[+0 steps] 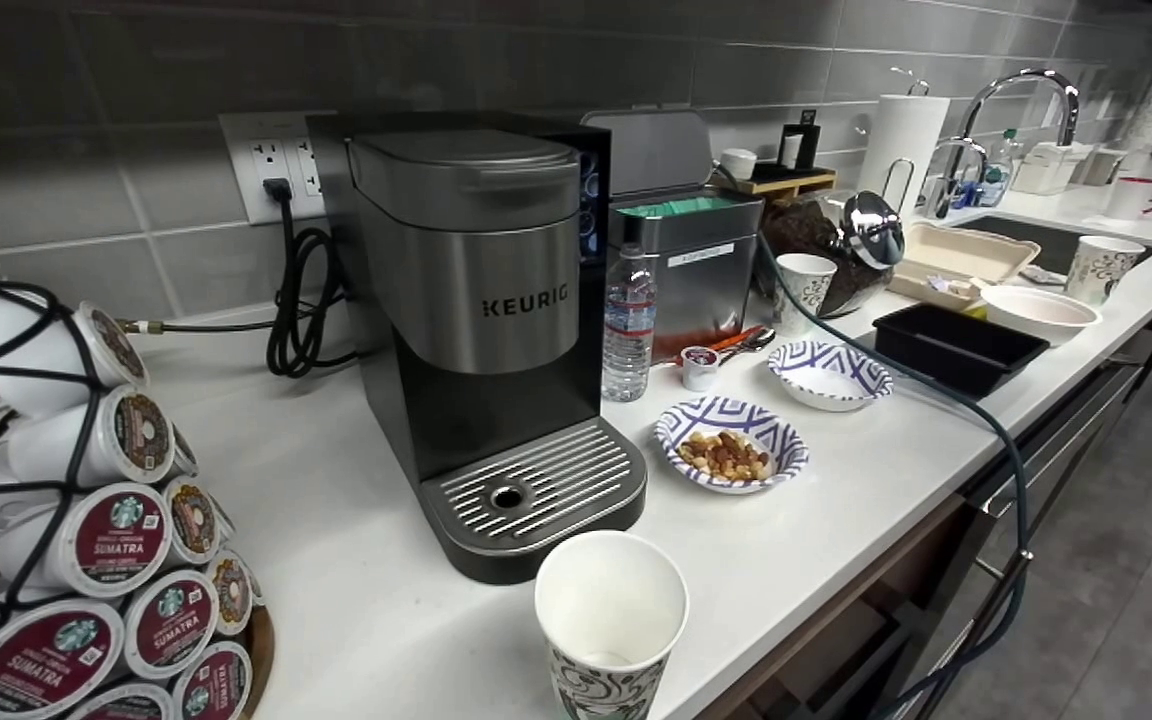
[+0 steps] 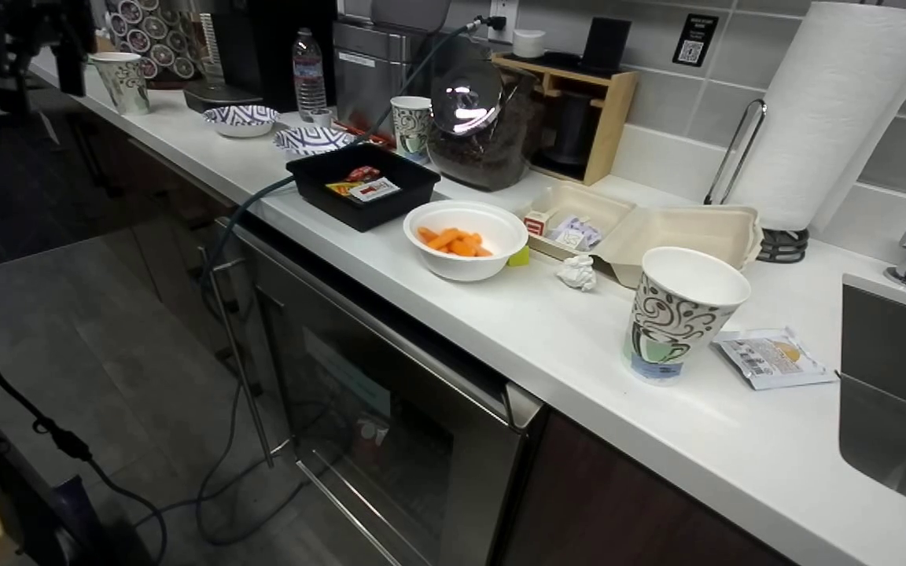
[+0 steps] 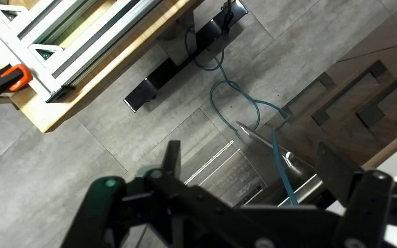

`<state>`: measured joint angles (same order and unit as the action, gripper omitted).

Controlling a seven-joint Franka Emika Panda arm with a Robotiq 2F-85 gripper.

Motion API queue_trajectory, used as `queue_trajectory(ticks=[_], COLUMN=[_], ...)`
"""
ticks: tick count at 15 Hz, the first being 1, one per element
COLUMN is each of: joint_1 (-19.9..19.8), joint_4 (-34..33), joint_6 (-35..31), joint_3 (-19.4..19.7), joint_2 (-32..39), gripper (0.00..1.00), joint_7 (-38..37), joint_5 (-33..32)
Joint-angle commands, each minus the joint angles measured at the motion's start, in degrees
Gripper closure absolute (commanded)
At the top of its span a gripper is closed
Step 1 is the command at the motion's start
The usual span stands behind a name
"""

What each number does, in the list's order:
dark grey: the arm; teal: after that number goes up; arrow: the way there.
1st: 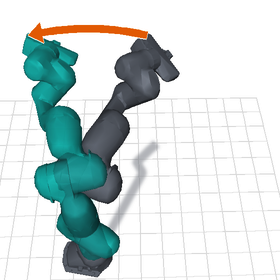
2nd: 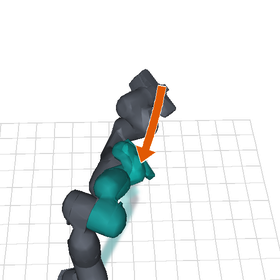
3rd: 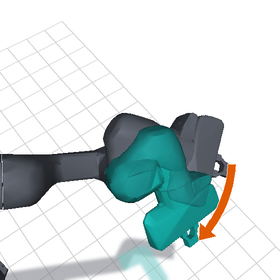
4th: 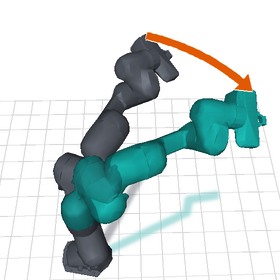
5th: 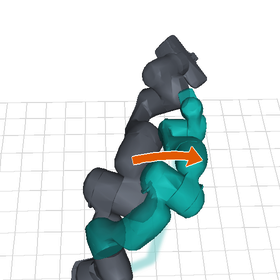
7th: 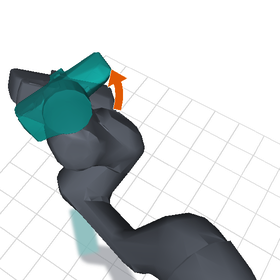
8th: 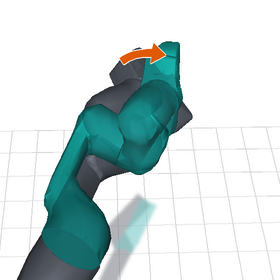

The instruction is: Remove the black box from the counter.

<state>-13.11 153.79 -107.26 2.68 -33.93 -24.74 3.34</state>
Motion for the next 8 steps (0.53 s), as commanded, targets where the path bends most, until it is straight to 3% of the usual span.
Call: queue_trajectory(ticks=[1,8], joint_1=[-2.97,-7.15], joint_4=[-4.1,-9.41], joint_6=[-3.17,-10.06], joint_3=[0.38,5.6], joint_2=[6.26,17.84], gripper=[0.0,0.0], joint_7=[-7.09,-17.1], joint_5=[1.42,3.31])
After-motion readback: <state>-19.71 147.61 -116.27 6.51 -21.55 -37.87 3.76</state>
